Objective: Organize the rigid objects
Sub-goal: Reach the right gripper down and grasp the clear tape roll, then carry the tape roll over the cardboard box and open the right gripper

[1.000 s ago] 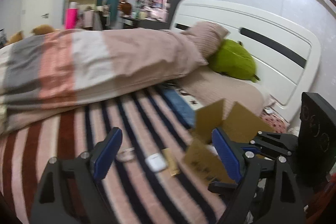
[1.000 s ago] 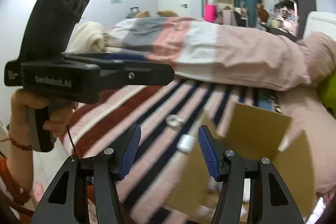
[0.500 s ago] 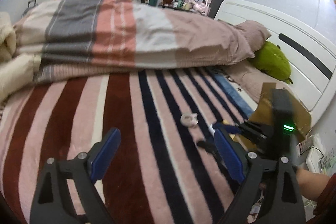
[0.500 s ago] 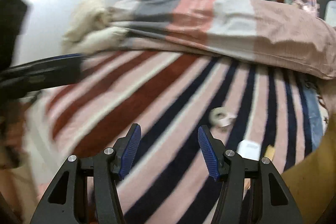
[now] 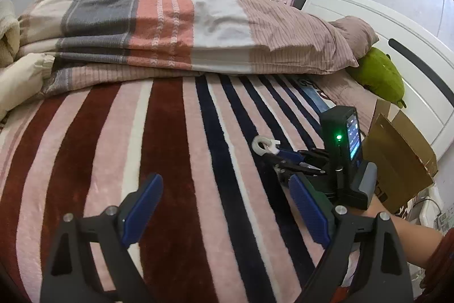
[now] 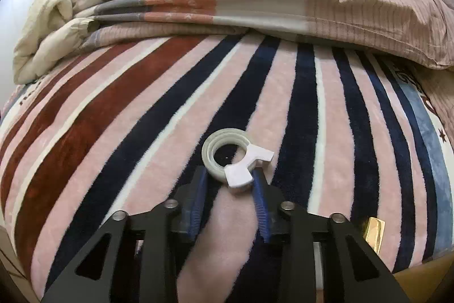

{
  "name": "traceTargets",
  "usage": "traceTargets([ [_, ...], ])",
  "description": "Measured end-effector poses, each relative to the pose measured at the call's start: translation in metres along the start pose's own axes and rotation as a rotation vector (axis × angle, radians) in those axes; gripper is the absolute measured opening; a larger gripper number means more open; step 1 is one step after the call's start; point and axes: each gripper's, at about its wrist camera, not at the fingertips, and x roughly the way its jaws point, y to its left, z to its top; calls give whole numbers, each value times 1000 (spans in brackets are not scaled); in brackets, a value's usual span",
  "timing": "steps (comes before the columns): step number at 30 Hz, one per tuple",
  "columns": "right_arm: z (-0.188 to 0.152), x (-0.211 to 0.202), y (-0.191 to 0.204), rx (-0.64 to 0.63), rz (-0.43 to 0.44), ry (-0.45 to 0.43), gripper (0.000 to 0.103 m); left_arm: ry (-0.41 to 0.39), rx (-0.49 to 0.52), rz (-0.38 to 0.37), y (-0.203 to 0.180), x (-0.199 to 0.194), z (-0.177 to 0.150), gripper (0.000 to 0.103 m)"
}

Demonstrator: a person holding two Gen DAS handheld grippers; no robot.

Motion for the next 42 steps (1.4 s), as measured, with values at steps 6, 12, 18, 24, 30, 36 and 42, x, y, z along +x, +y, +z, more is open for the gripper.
traceTargets([
  [6, -2, -20, 13, -67, 42, -19, 11, -15, 7, 3, -8, -14, 0, 89],
  [12, 0, -6, 9, -79, 15, 20, 54, -11, 13, 25, -9, -19, -3, 89],
  [18, 2, 3, 11, -131, 42, 30, 35, -2, 6, 36, -6, -19, -3, 89],
  [24, -5, -36, 23, -197, 116, -28, 35, -5, 2, -14, -14, -24, -1, 89],
  [30, -10, -119, 45, -266, 224, -131, 34, -21, 19, -140, -47, -32, 9, 89],
  [36, -20, -195, 48, -325, 274, -222, 34, -23, 66, -245, -99, -36, 20, 59],
  [42, -29, -233, 14, -322, 226, -260, 34, -7, 142, -312, -155, -31, 35, 41],
])
